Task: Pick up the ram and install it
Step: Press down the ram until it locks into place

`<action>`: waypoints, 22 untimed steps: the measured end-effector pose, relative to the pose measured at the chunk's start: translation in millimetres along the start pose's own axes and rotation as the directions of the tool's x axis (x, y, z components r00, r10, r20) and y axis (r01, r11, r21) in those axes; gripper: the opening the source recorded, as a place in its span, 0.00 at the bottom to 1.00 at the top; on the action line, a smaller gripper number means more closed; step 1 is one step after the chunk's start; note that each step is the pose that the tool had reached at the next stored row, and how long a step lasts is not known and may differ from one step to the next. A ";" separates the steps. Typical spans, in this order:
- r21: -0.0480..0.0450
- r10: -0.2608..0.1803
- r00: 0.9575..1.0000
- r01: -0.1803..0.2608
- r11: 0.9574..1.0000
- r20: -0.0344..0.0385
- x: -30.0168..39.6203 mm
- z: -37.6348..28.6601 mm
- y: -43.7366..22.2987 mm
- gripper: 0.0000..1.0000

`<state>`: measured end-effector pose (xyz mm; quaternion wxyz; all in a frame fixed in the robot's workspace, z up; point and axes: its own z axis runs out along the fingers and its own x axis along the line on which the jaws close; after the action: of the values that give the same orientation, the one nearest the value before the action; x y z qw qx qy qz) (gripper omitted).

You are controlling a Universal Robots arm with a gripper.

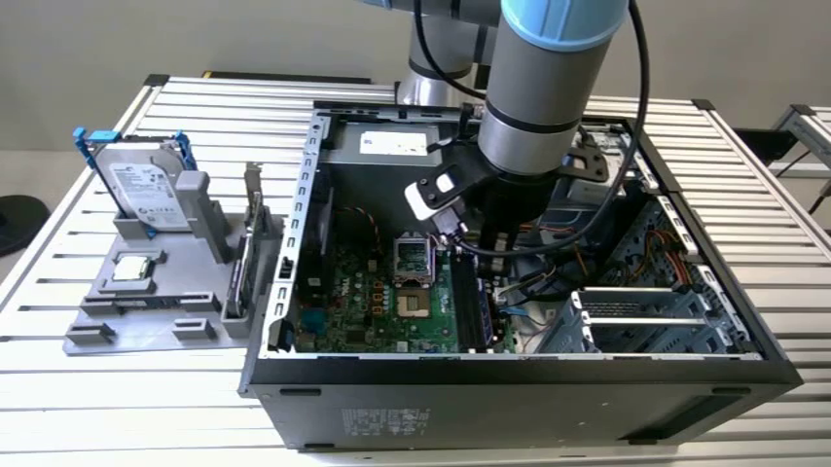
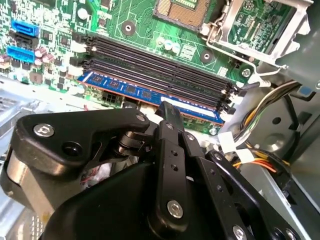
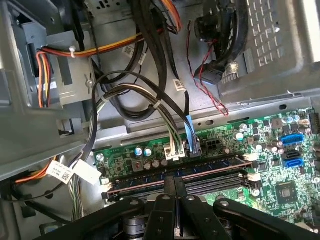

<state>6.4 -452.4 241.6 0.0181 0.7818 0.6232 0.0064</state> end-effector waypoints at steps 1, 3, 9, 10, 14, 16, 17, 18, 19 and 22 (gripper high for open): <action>0.000 -0.007 1.000 0.007 1.000 0.000 0.0 0.0 0.0 0.00; 0.001 -0.020 1.000 0.020 1.000 -0.001 0.0 0.0 -0.1 0.00; 0.002 -0.052 0.999 0.052 0.999 -0.001 0.0 0.0 0.0 0.00; 0.002 -0.056 0.998 0.056 0.998 -0.001 0.0 0.0 0.0 0.00; 0.003 -0.075 0.997 0.075 0.997 -0.002 0.0 0.0 0.0 0.00; 0.004 -0.084 0.997 0.084 0.996 -0.002 0.0 0.0 0.0 0.00; 0.005 -0.087 0.996 0.087 0.996 -0.002 0.0 0.0 0.0 0.00; 0.005 -0.091 0.996 0.091 0.996 -0.002 0.0 0.0 0.0 0.00; 0.005 -0.094 0.996 0.094 0.996 -0.002 0.0 0.0 0.0 0.00; 0.007 -0.097 0.995 0.097 0.995 -0.002 0.0 0.0 0.0 0.00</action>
<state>6.4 -452.4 241.6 0.0151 0.7507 0.6605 0.0041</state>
